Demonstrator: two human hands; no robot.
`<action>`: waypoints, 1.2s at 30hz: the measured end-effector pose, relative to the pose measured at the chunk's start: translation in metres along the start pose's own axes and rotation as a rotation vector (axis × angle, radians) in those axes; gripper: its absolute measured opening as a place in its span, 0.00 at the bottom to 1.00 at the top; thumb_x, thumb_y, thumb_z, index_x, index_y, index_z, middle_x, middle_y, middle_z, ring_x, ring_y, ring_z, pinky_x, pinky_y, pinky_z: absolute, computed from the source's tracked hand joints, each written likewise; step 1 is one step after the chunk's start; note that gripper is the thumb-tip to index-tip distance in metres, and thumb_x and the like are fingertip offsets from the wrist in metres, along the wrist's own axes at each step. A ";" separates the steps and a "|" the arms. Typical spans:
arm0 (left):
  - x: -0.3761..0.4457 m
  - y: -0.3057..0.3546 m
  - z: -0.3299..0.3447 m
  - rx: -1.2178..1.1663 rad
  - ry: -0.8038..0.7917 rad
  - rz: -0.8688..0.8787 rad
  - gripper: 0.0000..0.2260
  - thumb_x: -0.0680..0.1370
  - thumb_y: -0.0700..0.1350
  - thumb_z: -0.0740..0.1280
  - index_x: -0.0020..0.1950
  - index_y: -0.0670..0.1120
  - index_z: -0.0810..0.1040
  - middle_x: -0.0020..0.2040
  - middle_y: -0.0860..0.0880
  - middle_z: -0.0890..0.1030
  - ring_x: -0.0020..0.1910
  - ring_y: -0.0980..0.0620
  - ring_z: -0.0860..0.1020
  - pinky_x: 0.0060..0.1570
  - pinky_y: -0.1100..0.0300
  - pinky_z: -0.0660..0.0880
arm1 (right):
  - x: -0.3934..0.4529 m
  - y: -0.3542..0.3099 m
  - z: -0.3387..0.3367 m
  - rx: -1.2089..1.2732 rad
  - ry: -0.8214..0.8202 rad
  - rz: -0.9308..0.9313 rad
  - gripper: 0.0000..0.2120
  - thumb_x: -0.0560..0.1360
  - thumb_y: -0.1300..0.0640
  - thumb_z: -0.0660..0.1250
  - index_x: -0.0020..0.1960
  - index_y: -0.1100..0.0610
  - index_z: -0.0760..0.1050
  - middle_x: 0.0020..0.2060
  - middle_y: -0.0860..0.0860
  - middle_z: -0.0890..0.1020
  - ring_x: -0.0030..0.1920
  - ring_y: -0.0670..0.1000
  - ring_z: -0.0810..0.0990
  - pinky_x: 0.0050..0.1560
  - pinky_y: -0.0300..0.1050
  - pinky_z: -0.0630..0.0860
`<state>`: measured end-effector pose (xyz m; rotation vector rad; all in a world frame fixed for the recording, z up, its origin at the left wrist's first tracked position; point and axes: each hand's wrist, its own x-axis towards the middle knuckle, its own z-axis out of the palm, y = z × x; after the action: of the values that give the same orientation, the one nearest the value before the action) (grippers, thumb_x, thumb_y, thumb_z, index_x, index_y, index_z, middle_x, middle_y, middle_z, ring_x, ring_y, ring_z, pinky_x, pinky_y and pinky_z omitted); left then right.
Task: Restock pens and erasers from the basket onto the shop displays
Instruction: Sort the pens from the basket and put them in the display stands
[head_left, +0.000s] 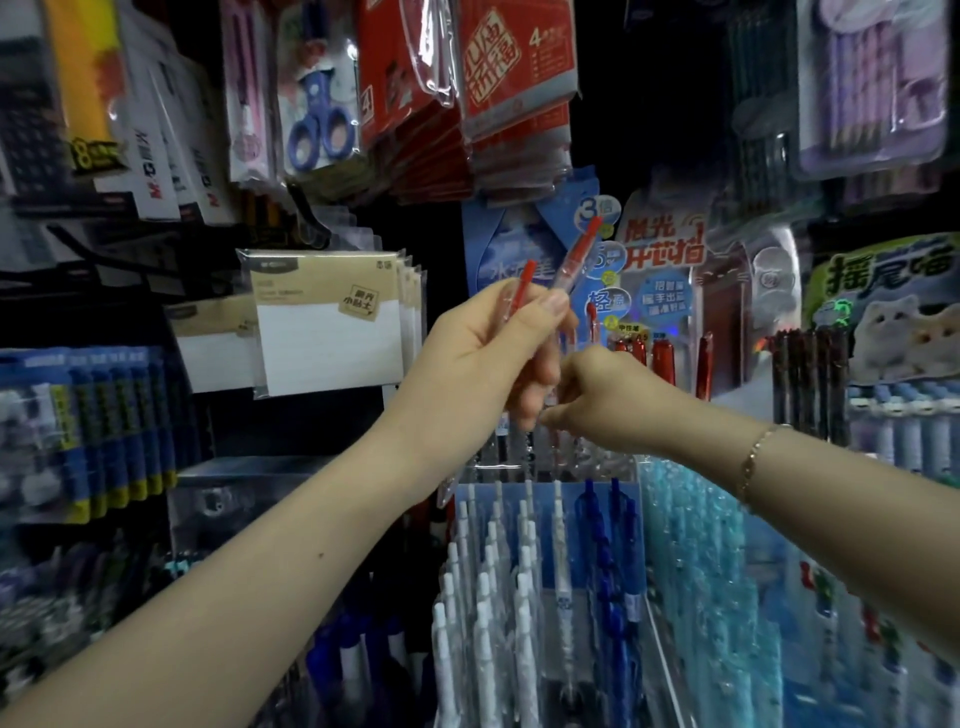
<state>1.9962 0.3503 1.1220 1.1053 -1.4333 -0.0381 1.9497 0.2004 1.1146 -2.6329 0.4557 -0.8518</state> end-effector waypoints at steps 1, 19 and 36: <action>0.000 -0.001 -0.001 0.016 0.007 0.010 0.09 0.81 0.46 0.60 0.44 0.45 0.77 0.32 0.50 0.75 0.27 0.55 0.72 0.28 0.65 0.71 | 0.002 -0.002 0.000 0.004 -0.014 0.022 0.09 0.73 0.56 0.71 0.44 0.58 0.72 0.40 0.53 0.79 0.40 0.50 0.79 0.37 0.42 0.77; 0.005 -0.003 -0.012 0.187 0.127 -0.103 0.11 0.80 0.49 0.62 0.50 0.42 0.79 0.24 0.52 0.65 0.22 0.57 0.62 0.22 0.67 0.59 | -0.009 -0.007 -0.012 -0.118 -0.099 0.075 0.04 0.75 0.61 0.67 0.45 0.62 0.74 0.39 0.56 0.79 0.35 0.48 0.77 0.35 0.39 0.77; 0.022 -0.003 -0.006 0.438 0.226 0.090 0.10 0.76 0.46 0.69 0.57 0.52 0.77 0.37 0.54 0.80 0.31 0.59 0.77 0.32 0.66 0.72 | -0.038 -0.018 -0.033 0.300 0.071 -0.102 0.05 0.72 0.60 0.71 0.46 0.57 0.76 0.35 0.57 0.84 0.36 0.52 0.84 0.47 0.54 0.81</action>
<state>2.0081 0.3385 1.1380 1.3482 -1.3161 0.4711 1.9038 0.2239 1.1282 -2.3718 0.1935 -0.9659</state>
